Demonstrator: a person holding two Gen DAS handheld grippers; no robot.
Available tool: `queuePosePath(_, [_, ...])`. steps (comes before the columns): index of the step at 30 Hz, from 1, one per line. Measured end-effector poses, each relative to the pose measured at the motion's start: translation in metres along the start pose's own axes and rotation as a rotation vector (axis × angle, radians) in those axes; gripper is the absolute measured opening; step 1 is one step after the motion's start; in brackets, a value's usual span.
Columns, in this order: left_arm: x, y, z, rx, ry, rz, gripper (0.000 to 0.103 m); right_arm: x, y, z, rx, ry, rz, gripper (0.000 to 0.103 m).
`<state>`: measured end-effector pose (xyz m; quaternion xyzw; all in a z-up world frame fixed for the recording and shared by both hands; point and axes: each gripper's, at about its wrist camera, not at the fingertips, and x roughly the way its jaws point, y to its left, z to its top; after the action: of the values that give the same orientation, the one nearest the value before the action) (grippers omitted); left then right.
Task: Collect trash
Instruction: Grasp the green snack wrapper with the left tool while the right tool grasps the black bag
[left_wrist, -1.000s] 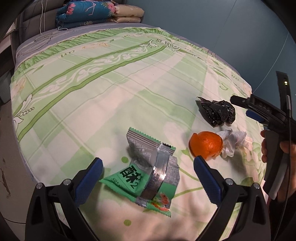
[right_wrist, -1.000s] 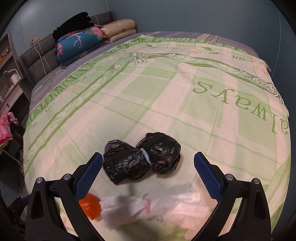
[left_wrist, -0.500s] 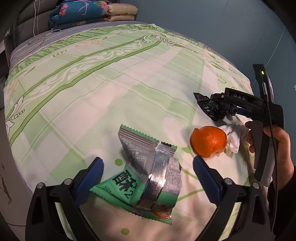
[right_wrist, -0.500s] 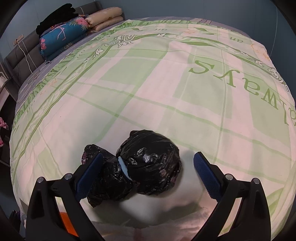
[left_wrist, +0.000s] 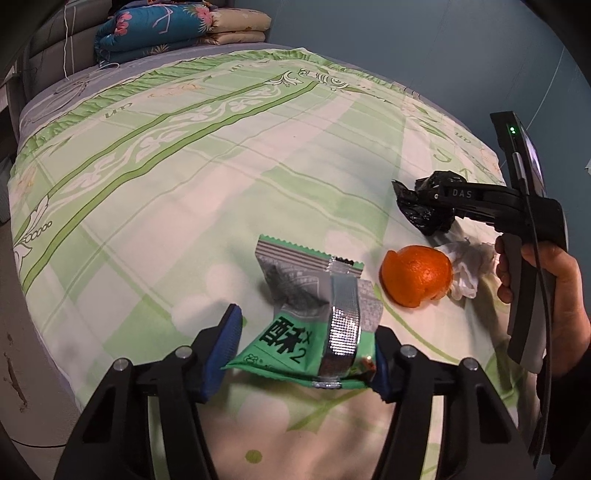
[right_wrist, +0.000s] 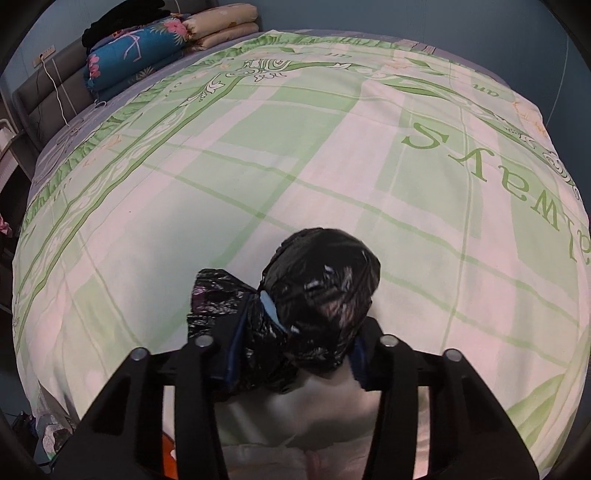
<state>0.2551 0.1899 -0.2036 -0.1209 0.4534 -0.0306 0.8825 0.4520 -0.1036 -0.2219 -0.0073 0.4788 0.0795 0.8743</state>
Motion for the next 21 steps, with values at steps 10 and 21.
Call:
queuePosePath(10, [-0.023,0.000,-0.001,-0.012,-0.038,-0.030,0.057,-0.034,0.001,-0.001,0.015,-0.057,0.028,0.032])
queuePosePath(21, [-0.072,-0.013,-0.001,-0.006,-0.130,-0.018,0.057,-0.119,-0.003,-0.014,0.029,-0.151,0.112,0.032])
